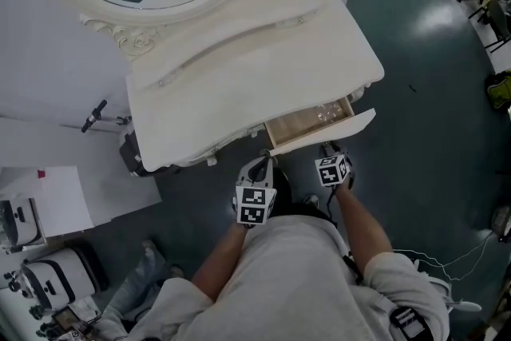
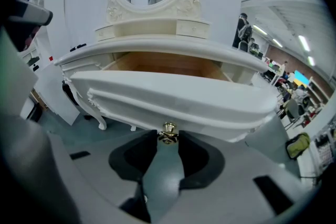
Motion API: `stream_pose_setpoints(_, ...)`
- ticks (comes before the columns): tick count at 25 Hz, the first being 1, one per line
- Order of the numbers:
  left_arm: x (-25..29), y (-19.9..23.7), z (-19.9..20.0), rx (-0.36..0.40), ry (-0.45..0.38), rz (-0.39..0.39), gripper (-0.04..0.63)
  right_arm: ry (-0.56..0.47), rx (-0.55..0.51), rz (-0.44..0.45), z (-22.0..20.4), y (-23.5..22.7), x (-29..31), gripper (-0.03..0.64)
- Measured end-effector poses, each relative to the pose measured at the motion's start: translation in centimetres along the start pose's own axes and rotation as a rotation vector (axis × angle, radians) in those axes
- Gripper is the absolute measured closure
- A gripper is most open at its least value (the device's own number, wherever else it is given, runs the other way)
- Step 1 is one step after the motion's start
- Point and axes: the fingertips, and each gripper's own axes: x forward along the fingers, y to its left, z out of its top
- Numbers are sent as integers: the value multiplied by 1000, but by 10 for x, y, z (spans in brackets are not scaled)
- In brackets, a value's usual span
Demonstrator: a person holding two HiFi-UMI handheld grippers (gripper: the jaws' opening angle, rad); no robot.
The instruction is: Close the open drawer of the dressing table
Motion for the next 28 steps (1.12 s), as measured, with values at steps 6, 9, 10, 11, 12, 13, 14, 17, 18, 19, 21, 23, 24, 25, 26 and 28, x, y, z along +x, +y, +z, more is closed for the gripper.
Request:
stream_pose_setpoints(6,2,9,0,-9,1,7,588,-4,-3,-5,5,-1,3,479)
stream_pose_setpoints(9,2,16,-1,-17,3,14,588,-2,-1,-7,8,-1,5,479)
stream_pose_setpoints(10,2,18,-2,-21,4,15,588,-1,-2,-7,9,-1,5,479)
stream_pose_setpoints(11,3,20,-2,-24,5,15,588,0,-3,-7,10,0,6,479)
stream_pose_setpoints(12,4,21,-2,-25,5,15,588,1,-4,-8,10,0,6,479)
stream_pose_setpoints(13,5,23,-1,-25,4,14,588,3,-5,-8,11,0,7,479)
stream_pose_setpoints(14,6,24,-1,-24,3,14,588,5,-7,-9,11,0,7,479)
stream_pose_setpoints(17,9,28,-1,-35,0,14,588,15,-13,-6,12,0,8,479)
stream_pose_setpoints(18,10,30,1,-42,-2,14,588,19,-15,-4,12,0,8,479)
stream_pose_setpoints(19,12,32,3,-46,-6,14,588,23,-18,-4,12,0,8,479)
stream_pose_setpoints(21,13,36,7,-46,-12,15,588,28,-22,-6,11,0,8,479)
stream_pose_setpoints(23,14,39,10,-41,-18,14,588,31,-24,-8,11,0,8,479)
stream_pose_setpoints(24,15,40,10,-40,-20,12,588,32,-25,-9,12,0,8,479)
stream_pose_setpoints(25,16,41,10,-41,-20,10,588,33,-26,-9,12,0,9,479)
stream_pose_setpoints(26,18,43,10,-43,-17,8,588,36,-28,-8,13,1,10,479)
stream_pose_setpoints(28,20,45,11,-46,-14,5,588,42,-31,-6,14,0,11,479)
